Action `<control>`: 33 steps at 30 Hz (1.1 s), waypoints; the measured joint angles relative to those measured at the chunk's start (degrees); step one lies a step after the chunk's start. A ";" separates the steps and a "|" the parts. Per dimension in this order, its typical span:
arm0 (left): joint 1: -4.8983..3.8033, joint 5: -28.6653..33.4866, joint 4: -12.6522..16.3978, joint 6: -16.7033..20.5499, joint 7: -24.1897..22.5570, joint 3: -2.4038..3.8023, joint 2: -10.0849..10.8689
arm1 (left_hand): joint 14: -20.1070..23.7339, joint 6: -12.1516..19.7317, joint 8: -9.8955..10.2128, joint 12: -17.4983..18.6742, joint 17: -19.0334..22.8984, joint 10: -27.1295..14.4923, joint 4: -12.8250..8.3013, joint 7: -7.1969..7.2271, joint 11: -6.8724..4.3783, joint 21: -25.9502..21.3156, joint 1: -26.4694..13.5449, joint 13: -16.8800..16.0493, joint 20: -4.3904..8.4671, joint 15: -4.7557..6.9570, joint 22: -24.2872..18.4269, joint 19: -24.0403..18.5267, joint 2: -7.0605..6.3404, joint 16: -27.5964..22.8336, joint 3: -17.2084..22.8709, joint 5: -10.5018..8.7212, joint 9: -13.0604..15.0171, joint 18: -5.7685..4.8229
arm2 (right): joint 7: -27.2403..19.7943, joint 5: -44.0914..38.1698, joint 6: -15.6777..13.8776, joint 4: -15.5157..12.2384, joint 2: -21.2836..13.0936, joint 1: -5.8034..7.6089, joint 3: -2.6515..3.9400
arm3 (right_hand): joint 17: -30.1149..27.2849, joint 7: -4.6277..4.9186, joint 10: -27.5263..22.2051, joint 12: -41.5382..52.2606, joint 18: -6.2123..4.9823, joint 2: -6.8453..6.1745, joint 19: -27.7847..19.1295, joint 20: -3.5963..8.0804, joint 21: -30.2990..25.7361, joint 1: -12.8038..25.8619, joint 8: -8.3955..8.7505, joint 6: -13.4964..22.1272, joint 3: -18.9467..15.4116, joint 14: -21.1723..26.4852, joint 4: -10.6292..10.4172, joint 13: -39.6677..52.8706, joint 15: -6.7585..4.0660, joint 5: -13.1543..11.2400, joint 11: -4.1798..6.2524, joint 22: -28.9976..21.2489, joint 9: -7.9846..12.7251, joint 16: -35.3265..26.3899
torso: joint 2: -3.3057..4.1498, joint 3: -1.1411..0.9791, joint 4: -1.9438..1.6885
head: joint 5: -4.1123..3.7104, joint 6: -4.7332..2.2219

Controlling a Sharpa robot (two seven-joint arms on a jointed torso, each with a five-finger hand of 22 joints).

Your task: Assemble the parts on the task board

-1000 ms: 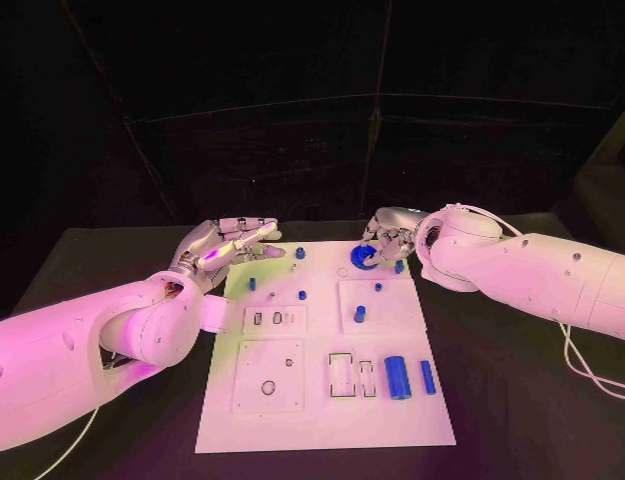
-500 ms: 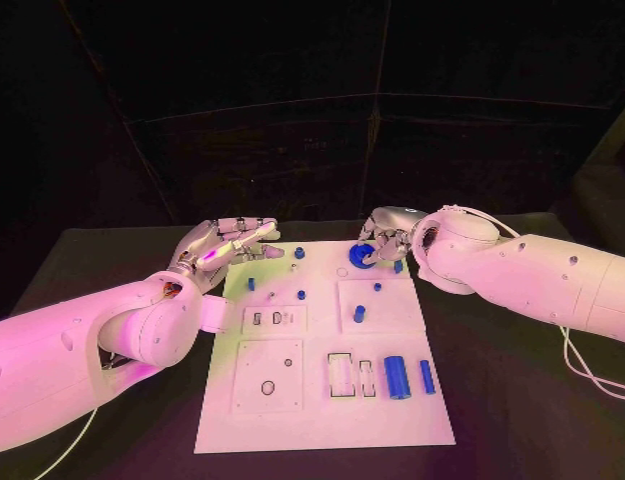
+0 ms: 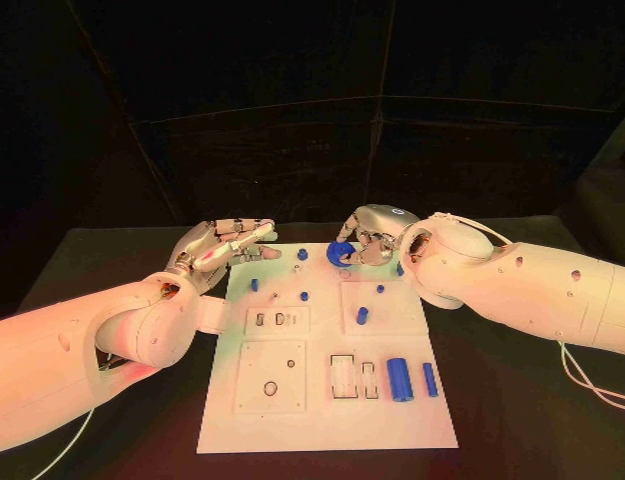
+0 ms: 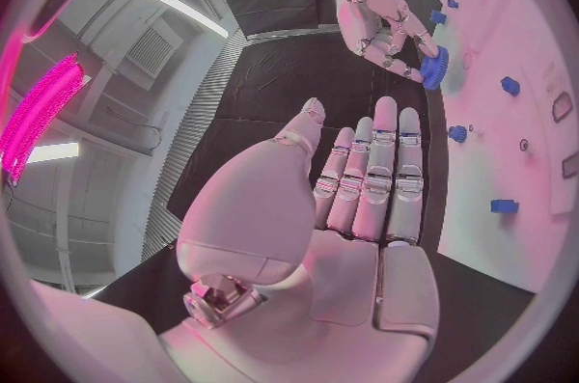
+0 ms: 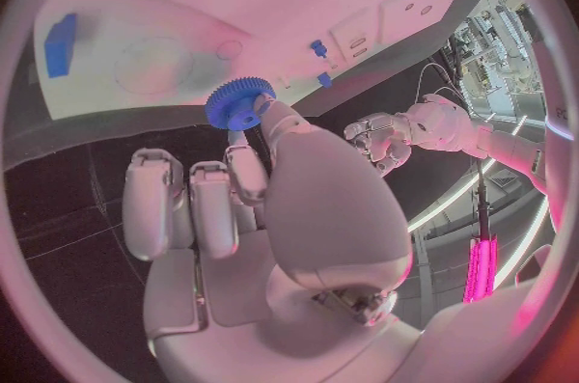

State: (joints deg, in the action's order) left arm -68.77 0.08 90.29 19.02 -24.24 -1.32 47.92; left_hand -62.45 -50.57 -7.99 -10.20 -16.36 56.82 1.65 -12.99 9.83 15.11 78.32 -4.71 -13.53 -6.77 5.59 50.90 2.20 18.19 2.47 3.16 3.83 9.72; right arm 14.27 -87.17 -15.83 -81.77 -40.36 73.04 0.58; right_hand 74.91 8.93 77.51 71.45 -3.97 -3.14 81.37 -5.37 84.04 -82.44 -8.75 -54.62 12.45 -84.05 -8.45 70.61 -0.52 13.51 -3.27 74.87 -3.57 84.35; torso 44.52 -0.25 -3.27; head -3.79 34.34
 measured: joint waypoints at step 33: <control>-0.02 0.41 -0.32 -0.09 -0.04 0.01 0.44 | 0.00 0.00 0.00 0.00 -0.09 0.00 0.01 0.00 0.00 -0.24 0.00 -0.01 0.00 0.00 -0.03 0.00 0.00 0.00 0.00 0.00 0.00 0.00 | 4.51 -9.19 -1.55 7.02 13.02 -2.76 -0.45 | 0.04 -0.33 0.19 0.24 -0.01 -1.01 0.76 0.15 0.44 0.98 1.01 -0.41 2.44 0.21 0.41 0.31 -0.21 -1.70 0.19 0.06 -0.10 0.01 | 0.09 -0.10 0.12 | 2.35 0.56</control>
State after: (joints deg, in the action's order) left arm -68.79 0.48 89.97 18.93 -24.28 -1.30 48.36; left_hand -62.45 -50.57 -8.00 -10.20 -16.45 56.82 1.66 -12.98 9.83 14.87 78.32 -4.73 -13.53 -6.77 5.55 50.89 2.20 18.19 2.47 3.16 3.83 9.72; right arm 18.78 -96.36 -17.38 -74.75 -27.34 70.28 0.13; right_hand 74.95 8.60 77.70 71.69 -3.98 -4.15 82.13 -5.22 84.48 -81.47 -7.74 -55.03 14.89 -83.83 -8.04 70.93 -0.73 11.81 -3.08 74.93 -3.68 84.36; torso 44.61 -0.35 -3.16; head -1.44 34.90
